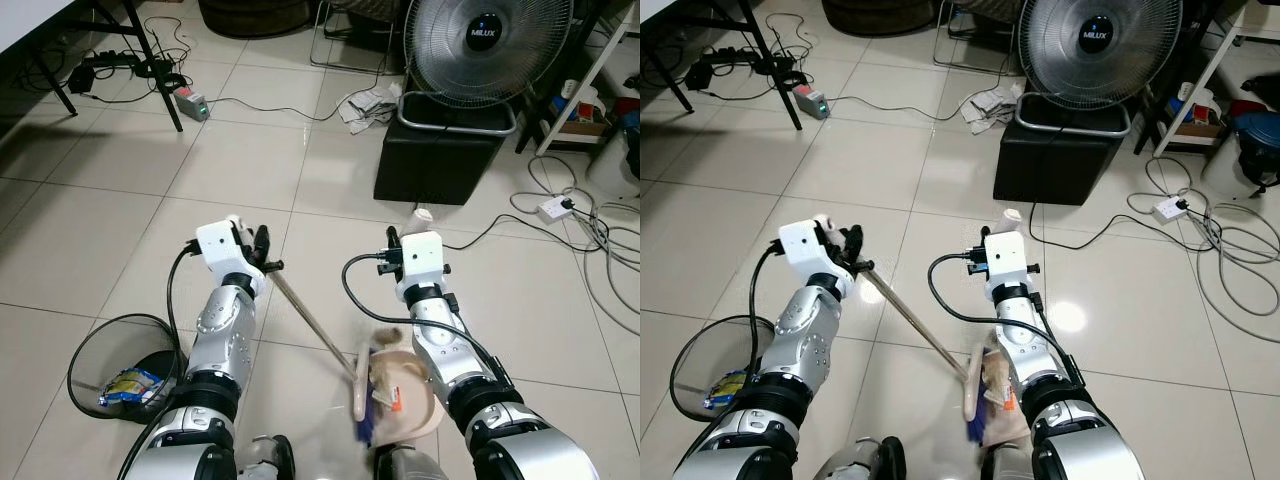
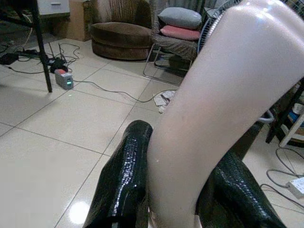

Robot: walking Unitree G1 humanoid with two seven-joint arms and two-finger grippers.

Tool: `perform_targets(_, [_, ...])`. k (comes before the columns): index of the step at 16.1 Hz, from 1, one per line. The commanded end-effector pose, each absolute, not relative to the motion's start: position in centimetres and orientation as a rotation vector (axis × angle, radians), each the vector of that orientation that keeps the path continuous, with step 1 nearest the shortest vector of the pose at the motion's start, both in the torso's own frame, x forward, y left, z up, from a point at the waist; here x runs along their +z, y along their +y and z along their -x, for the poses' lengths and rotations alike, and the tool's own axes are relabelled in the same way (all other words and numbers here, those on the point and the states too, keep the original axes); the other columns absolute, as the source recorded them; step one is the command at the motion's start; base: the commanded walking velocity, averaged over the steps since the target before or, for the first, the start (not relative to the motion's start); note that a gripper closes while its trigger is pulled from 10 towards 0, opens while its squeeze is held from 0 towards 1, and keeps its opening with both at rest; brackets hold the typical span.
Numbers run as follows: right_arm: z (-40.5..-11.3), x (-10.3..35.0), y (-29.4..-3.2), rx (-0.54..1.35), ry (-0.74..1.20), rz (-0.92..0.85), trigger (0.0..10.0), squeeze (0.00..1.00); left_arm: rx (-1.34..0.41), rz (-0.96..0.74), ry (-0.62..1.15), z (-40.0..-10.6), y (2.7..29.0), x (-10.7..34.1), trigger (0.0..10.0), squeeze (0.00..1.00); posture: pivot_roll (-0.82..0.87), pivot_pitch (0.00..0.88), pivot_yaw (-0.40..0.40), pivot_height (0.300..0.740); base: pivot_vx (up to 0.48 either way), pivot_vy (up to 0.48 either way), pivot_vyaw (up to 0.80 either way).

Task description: Sweep floor

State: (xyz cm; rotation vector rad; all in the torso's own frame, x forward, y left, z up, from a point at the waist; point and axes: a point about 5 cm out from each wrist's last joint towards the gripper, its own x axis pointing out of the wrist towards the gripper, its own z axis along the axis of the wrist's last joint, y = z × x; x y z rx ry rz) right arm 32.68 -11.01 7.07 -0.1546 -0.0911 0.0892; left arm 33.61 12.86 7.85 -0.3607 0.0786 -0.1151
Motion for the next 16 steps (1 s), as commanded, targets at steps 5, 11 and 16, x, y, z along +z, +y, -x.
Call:
perform_targets(5, [-33.1,7.9,-12.2,0.042,-0.130,0.097,10.0,0.00,-0.572,0.291,0.003,-33.2,9.1,10.4,10.0,0.00,-0.01,0.129,0.032,0.740,0.000,0.000,0.00])
perform_targets(11, [-33.3,8.7,-14.2,-0.004,-0.181,0.061,10.0,0.00,-0.781,0.176,-0.073,-33.4,10.1,13.8,10.0,0.00,-0.01,0.099,0.039,0.740,0.000,0.000,0.00])
perform_targets(16, [-33.1,9.0,-15.4,-0.010,-0.211,0.034,10.0,0.00,-0.677,0.128,-0.318,-35.6,14.0,20.8,10.0,0.00,0.00,0.075,0.035,0.740,0.000,0.000,0.00])
